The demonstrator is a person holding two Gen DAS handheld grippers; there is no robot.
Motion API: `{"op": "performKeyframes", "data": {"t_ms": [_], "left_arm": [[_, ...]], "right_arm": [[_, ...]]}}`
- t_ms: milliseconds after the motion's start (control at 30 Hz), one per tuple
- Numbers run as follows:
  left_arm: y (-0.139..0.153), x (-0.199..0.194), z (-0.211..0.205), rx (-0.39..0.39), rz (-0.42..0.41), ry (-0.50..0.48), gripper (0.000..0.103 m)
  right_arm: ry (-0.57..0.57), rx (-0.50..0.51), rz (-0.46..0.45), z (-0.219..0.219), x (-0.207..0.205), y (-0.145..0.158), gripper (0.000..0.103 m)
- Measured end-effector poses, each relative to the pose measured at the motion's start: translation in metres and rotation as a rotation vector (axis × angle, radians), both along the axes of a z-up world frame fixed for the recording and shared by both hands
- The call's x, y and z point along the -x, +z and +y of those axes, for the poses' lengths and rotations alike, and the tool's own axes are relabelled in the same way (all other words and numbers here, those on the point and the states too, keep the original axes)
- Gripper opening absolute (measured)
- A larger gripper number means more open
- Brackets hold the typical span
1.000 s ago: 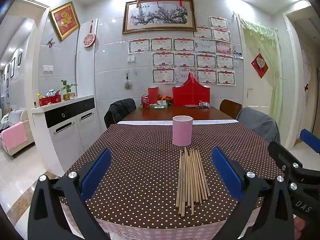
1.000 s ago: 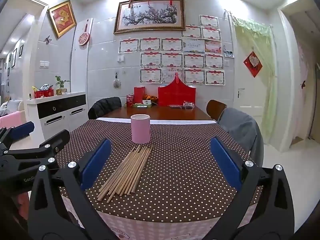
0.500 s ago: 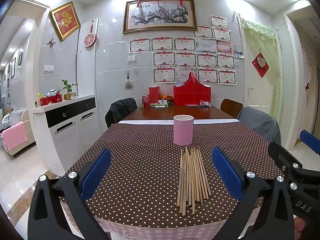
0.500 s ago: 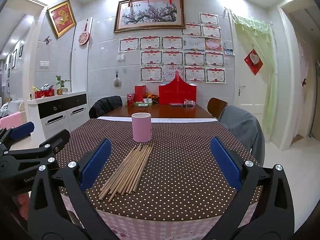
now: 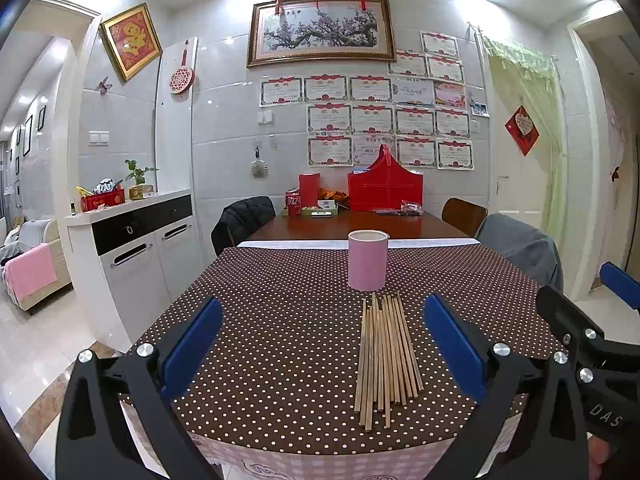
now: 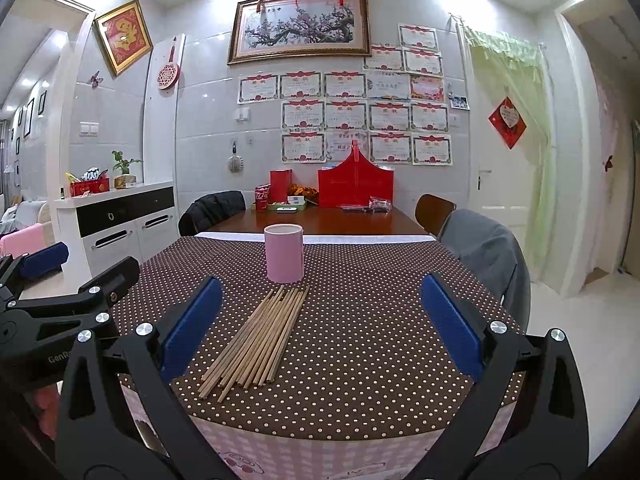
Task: Organize utensils
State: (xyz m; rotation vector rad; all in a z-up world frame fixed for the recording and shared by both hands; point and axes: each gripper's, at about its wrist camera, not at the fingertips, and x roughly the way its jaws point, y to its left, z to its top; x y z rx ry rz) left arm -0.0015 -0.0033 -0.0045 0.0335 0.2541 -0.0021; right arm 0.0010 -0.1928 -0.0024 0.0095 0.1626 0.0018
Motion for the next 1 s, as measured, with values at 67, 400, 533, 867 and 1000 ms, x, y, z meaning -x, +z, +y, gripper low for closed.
{"op": "performKeyframes", "data": {"t_ms": [67, 400, 533, 867, 1000], "left_arm": [[-0.0002, 0.0006, 0.0003, -0.002, 0.0, 0.002, 0.099], [0.0012, 0.0022, 0.0021, -0.004, 0.005, 0.008, 0.099], [0.0022, 0.0017, 0.0014, -0.005, 0.011, 0.008, 0.099], [0.0024, 0.0017, 0.0017, -0.006, 0.011, 0.007, 0.099], [0.0022, 0.0017, 0.0016, -0.006, 0.01, 0.007, 0.099]], "right_arm": [[-0.001, 0.001, 0.001, 0.0016, -0.0011, -0.0008, 0.098], [0.004, -0.008, 0.01, 0.0032, -0.0033, -0.0052, 0.098], [0.003, -0.009, 0.011, 0.0031, -0.0032, -0.0075, 0.098], [0.006, -0.011, 0.014, 0.0017, -0.0043, -0.0077, 0.098], [0.006, -0.01, 0.014, 0.0018, -0.0043, -0.007, 0.098]]}}
